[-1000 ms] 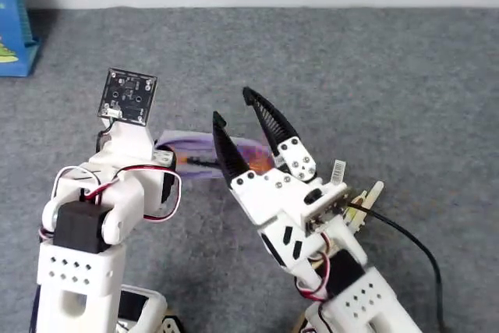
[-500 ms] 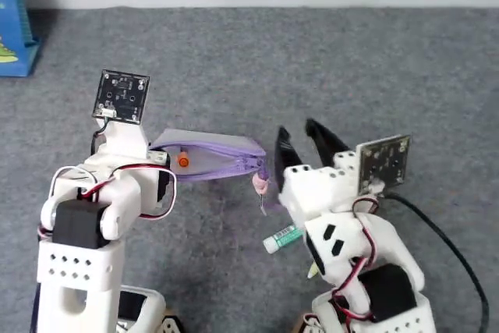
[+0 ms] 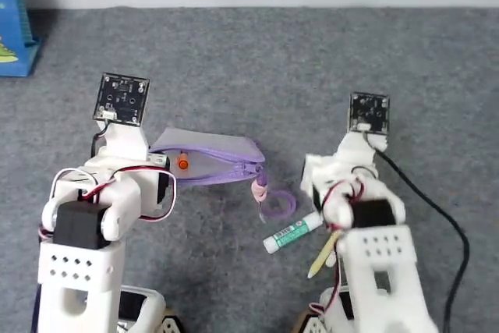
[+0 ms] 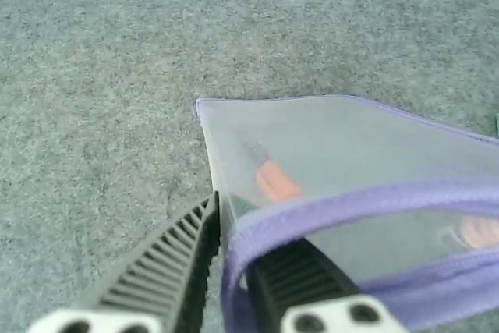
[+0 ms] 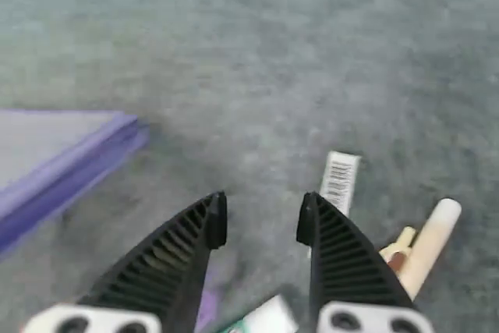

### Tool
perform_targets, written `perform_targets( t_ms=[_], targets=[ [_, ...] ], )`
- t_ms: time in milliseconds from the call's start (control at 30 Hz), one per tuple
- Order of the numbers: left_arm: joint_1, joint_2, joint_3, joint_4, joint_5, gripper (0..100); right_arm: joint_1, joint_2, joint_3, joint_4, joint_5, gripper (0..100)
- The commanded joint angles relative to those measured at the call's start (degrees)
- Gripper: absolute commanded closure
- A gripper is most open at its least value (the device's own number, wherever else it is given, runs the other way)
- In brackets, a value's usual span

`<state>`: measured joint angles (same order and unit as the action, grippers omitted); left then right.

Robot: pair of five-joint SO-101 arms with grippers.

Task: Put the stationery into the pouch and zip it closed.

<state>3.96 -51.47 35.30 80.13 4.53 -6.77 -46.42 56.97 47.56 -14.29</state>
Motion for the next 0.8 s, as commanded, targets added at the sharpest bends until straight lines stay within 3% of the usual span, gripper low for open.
perform_targets(
  t_ms=[0,167,500,767],
  targets=[
    [-0.2,0.4,0.0,-1.3,0.6,99,2.7,8.9,-0.6,-8.2,0.0,84.4],
    [-0.1,0.4,0.0,-1.3,0.6,99,3.6,21.5,-2.6,-14.7,0.1,84.4],
    [-0.1,0.4,2.8,-4.3,0.6,99,10.0,43.6,-17.1,-14.6,0.0,84.4],
    [-0.1,0.4,2.9,-4.3,0.6,99,9.9,53.3,-25.1,-13.4,0.0,85.4]
  ],
)
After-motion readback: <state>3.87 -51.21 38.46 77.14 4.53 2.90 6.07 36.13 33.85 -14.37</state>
